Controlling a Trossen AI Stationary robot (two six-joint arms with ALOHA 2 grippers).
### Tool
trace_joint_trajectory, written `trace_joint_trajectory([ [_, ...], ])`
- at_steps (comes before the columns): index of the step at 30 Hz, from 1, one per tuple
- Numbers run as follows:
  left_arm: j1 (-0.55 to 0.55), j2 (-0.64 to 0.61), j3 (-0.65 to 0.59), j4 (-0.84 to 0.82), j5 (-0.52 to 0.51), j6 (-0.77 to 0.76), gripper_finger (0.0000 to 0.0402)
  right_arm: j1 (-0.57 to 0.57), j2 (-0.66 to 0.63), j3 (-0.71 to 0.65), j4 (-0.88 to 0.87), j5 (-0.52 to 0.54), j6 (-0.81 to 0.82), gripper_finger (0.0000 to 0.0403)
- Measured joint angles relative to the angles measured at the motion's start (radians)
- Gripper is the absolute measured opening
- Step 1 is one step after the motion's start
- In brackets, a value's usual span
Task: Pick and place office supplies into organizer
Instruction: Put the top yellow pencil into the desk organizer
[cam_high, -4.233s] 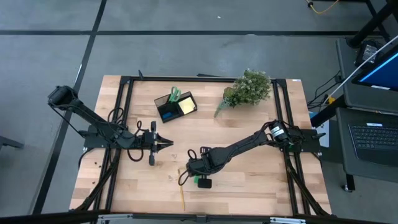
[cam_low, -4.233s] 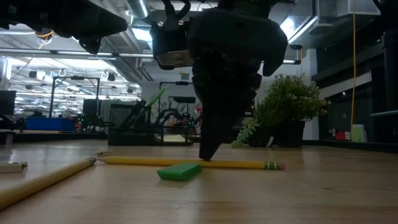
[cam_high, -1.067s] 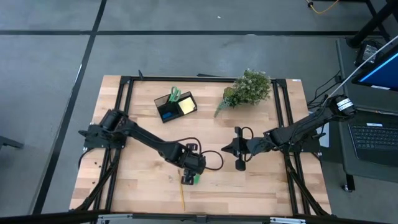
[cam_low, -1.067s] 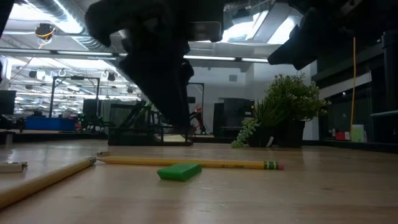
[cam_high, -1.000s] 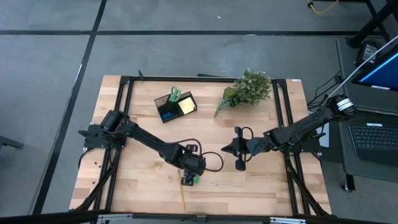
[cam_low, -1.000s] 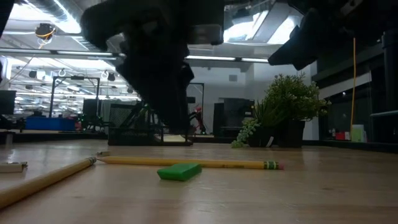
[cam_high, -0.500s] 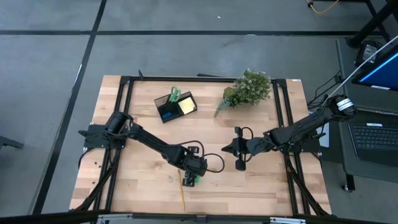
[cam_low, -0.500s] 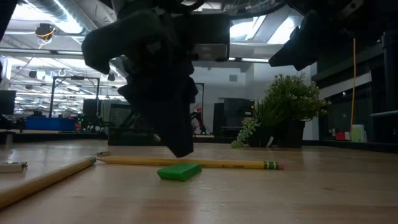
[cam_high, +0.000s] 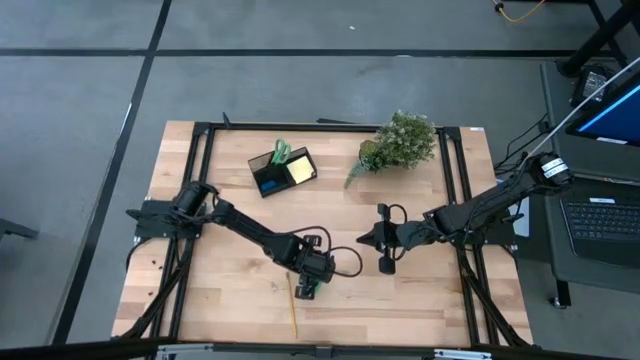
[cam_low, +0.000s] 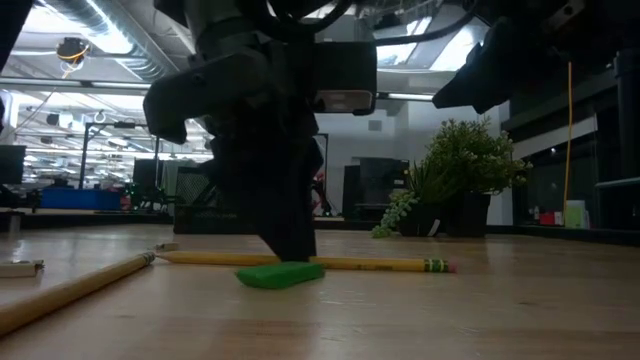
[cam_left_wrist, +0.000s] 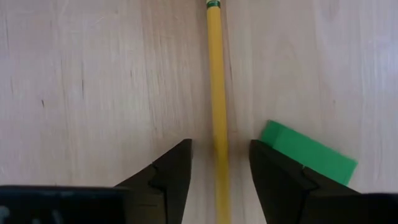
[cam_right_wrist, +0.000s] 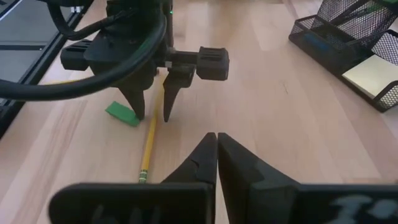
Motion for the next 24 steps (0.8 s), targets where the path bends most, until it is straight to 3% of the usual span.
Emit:
trace_joint_trajectory([
  [17,0.035,0.0,-0.002,-0.015,0.066,0.001,0.0156,0.0,0.0,0.0,-0.002,0.0,0.0,0.0017],
  [24,0.036,0.0,-0.002,-0.021,0.072,0.0,0.0125,0.0,0.0,0.0,-0.003,0.0,0.0,0.0017],
])
